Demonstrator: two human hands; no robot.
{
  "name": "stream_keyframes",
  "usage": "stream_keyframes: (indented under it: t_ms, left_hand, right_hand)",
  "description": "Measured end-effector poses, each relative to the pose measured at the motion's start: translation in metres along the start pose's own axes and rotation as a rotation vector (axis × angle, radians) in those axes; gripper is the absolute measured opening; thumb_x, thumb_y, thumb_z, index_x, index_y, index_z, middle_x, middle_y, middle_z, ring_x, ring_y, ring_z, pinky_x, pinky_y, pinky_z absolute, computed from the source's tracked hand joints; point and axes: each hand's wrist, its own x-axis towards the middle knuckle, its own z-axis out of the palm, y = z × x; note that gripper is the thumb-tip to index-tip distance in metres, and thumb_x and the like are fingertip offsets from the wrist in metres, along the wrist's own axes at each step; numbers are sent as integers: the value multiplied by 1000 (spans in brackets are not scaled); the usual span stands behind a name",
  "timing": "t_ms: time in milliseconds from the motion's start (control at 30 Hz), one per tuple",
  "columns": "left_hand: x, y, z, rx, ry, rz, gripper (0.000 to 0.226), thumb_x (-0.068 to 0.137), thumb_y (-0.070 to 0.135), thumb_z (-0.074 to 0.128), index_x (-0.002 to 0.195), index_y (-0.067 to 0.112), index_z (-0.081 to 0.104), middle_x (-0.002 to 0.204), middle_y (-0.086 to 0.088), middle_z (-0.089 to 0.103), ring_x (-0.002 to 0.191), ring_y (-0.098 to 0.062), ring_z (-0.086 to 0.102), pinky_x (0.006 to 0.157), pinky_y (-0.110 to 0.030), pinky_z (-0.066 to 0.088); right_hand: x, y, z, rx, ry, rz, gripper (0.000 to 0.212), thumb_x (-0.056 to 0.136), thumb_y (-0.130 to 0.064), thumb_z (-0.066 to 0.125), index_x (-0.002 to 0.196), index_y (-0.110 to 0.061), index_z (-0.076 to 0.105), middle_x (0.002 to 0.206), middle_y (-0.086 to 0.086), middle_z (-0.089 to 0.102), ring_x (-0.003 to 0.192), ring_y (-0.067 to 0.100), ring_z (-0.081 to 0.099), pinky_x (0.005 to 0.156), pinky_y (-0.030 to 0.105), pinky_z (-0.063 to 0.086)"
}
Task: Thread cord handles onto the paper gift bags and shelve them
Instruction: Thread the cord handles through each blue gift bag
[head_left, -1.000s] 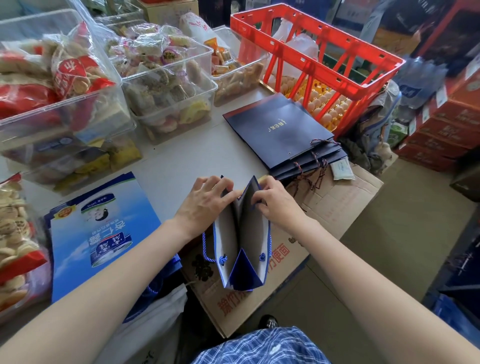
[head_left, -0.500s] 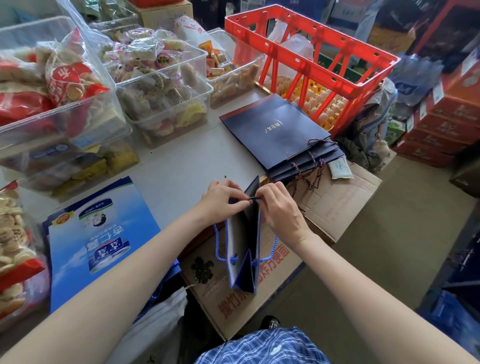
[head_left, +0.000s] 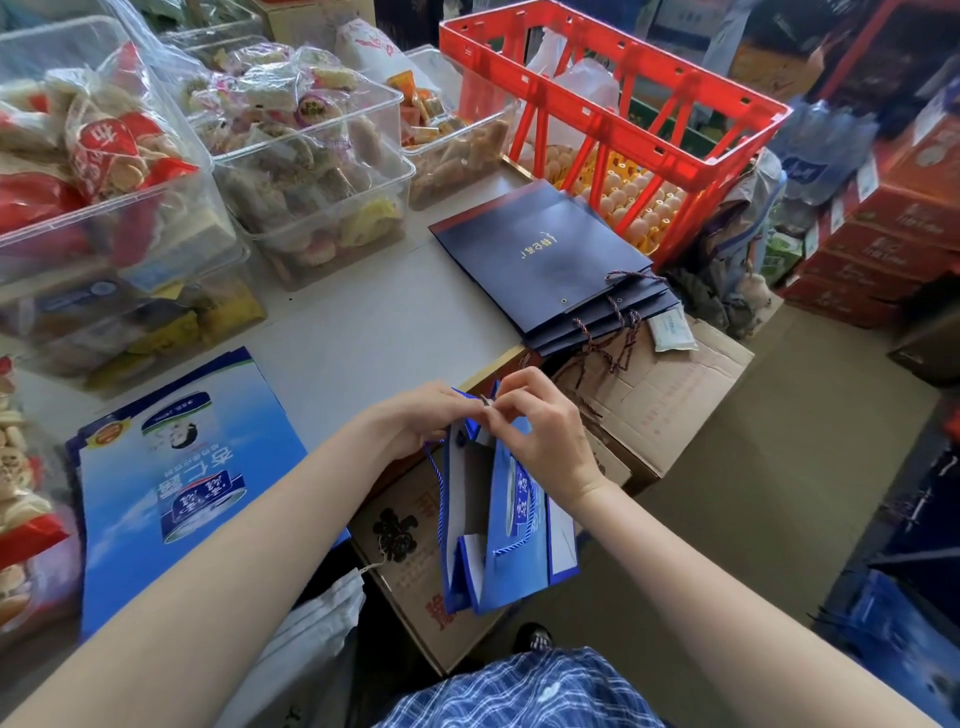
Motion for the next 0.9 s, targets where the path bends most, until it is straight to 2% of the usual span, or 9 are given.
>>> stream_keyframes:
  t_ms: [133, 233, 333, 467, 533, 633, 733, 833, 900]
  left_hand:
    - [2, -2, 4, -120, 31, -75, 9, 84, 20, 65, 88, 11, 66, 117, -8, 60, 115, -16, 49, 77, -27, 39]
    - [4, 0, 3, -122, 60, -111, 22, 83, 20, 66, 100, 6, 66, 111, -13, 62, 106, -17, 53, 70, -25, 40]
    - [2, 5, 0, -147, 85, -116, 12, 81, 19, 68, 87, 9, 66, 97, -9, 58, 91, -14, 50, 65, -23, 37]
    - [-2, 11, -3, -246, 107, -90, 9, 80, 15, 71, 76, 11, 64, 83, -3, 57, 78, -11, 48, 64, -20, 46]
    - [-5, 15, -5, -339, 78, -88, 7, 82, 9, 67, 80, 5, 62, 82, -7, 60, 79, -14, 56, 73, -24, 55]
    - [-11, 21, -5, -426, 26, -97, 6, 85, 7, 63, 86, 2, 60, 85, -12, 61, 88, -25, 62, 88, -35, 53]
    - [-15, 22, -5, -410, 8, -107, 10, 88, 13, 58, 91, 3, 59, 87, -12, 61, 79, -23, 65, 79, -32, 56]
    - [-18, 18, -9, -333, -69, -161, 24, 90, 24, 59, 102, 3, 61, 89, -12, 67, 80, -20, 68, 73, -30, 59]
    - [-19, 15, -13, -372, -77, -192, 21, 88, 23, 62, 98, 4, 63, 81, -9, 68, 70, -14, 68, 67, -25, 59]
  right_hand:
    - [-6, -1, 0, 17, -7, -4, 8, 80, -6, 70, 78, 0, 65, 93, 9, 57, 83, 11, 52, 72, 17, 48]
    - [-6, 0, 3, 11, -10, 48, 9, 80, -5, 70, 80, -1, 62, 95, 8, 56, 80, 13, 52, 72, 21, 48]
    - [-1, -2, 3, 41, -60, 115, 10, 80, -6, 69, 85, -2, 60, 92, 9, 57, 75, 15, 56, 69, 28, 49]
    - [3, -5, -2, 83, -58, 94, 10, 83, -7, 68, 89, -3, 61, 89, 8, 59, 72, 12, 57, 68, 23, 51]
    - [4, -8, -2, 108, -50, 93, 9, 84, -8, 67, 89, -2, 61, 90, 6, 58, 74, 10, 58, 70, 19, 51]
    - [6, -12, -1, 150, -32, 109, 9, 86, -9, 67, 89, -3, 61, 90, -3, 52, 74, 13, 61, 69, 18, 52]
    - [8, -15, 0, 187, 9, 126, 7, 84, -5, 67, 89, -4, 62, 90, -6, 50, 74, 11, 60, 68, 16, 52]
    - [9, -15, -2, 211, 20, 121, 7, 82, -6, 68, 86, -5, 63, 89, -5, 51, 73, 10, 59, 68, 21, 53]
    - [10, -13, -3, 255, 5, 115, 8, 80, -8, 70, 83, -6, 64, 89, -3, 55, 74, 13, 59, 70, 24, 52]
